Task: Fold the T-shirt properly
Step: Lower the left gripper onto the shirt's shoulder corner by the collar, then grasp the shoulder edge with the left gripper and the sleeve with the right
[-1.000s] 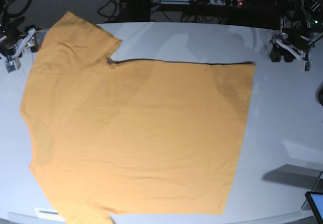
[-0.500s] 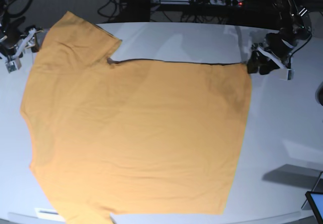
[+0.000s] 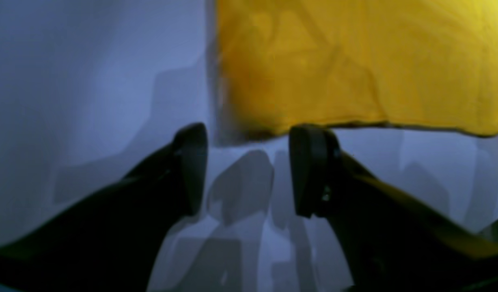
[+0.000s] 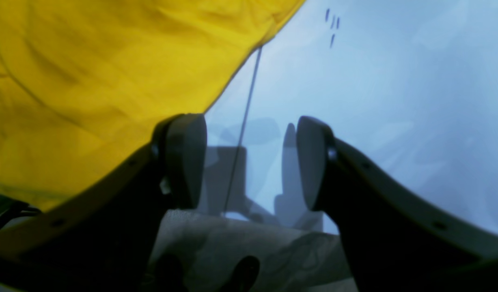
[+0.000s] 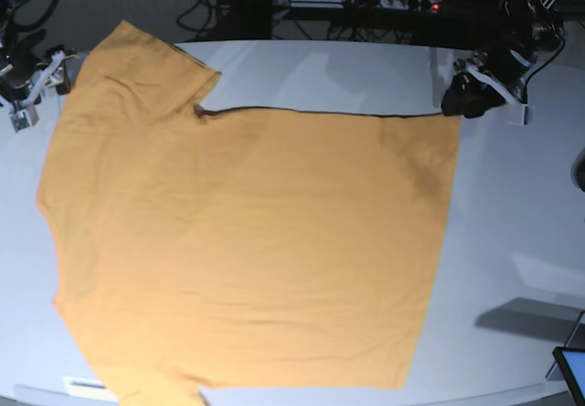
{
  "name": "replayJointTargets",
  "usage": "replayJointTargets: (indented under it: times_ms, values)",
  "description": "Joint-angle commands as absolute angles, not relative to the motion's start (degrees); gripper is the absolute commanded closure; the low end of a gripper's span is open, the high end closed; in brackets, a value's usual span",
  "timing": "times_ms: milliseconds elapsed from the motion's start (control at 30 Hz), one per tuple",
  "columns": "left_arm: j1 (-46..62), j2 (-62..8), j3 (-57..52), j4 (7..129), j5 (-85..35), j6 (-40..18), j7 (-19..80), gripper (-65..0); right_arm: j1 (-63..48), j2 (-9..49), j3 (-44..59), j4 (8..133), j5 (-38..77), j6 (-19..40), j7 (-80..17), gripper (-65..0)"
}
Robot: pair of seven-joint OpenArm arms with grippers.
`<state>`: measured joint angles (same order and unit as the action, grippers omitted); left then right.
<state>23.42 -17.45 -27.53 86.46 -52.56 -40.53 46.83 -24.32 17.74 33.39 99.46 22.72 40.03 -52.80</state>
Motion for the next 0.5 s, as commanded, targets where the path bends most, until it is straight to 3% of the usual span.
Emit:
replayJointTargets:
  times_ms: [0, 467]
  values:
    - [25.01, -17.98, -27.74, 87.6, -50.77, -40.0, 48.92, -31.9, -24.31, 18.51, 33.89, 100.26, 23.25, 40.0, -52.0, -34.5]
    - [22.99, -17.36, -30.46, 81.1, -50.77, -40.0, 48.92, -31.9, -24.4, 18.51, 33.89, 100.26, 23.25, 40.0, -52.09, -34.5]
